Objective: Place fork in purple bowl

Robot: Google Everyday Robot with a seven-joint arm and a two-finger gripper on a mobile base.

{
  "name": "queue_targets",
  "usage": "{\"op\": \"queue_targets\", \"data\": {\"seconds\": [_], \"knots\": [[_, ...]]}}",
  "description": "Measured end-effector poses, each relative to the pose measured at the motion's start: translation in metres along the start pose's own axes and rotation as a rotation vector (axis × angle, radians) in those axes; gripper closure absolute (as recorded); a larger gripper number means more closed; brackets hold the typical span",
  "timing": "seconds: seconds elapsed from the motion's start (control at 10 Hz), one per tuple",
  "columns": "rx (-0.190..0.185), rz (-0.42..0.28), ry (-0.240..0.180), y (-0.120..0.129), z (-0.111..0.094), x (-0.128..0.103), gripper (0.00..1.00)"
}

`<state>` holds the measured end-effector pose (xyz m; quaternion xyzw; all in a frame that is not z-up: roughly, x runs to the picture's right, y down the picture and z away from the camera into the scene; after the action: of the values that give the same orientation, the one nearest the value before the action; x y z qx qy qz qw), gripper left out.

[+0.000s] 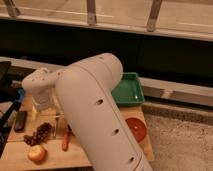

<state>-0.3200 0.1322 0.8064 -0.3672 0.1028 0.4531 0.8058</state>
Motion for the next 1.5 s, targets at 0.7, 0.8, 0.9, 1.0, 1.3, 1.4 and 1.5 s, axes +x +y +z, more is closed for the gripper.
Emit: {"op": "queue_targets", "data": {"seconds": [0.7,0.8,0.9,1.0,1.3,1.4,1.5], "knots": [[-0.058,0.058,-0.185,-0.040,-0.028,-0.022,0.20],[-0.071,0.057,-0.199,-0.040,-0.030,-0.023,0.20],[-0.079,0.059,-0.206,-0.042,-0.030,-0.024,0.20],[-0.084,0.055,-0.205,-0.040,-0.028,-0.025,0.20],[-0.068,0.018,-0.152,-0.023,-0.013,-0.034,0.20],[-0.058,-0.001,-0.127,-0.016,-0.006,-0.039,0.20],[-0.048,-0.014,-0.099,-0.010,0.003,-0.042,0.20]]}}
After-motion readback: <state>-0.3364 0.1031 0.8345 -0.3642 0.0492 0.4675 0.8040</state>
